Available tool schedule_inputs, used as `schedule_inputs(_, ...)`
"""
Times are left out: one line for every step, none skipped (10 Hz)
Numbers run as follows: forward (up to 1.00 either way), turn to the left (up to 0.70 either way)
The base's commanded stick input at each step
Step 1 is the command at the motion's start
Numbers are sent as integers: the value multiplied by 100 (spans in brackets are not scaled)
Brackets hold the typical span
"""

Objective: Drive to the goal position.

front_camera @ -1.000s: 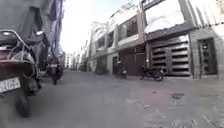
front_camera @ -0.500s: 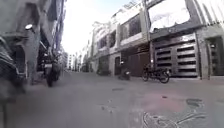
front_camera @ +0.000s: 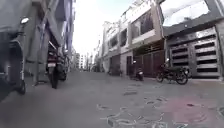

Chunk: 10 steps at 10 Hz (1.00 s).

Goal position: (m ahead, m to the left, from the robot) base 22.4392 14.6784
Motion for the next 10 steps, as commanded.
schedule_inputs(100,0)
schedule_inputs(100,0)
schedule_inputs(100,0)
schedule_inputs(100,0)
schedule_inputs(100,0)
schedule_inputs(100,0)
schedule_inputs(100,5)
schedule_inputs(100,40)
schedule_inputs(100,40)
schedule_inputs(100,40)
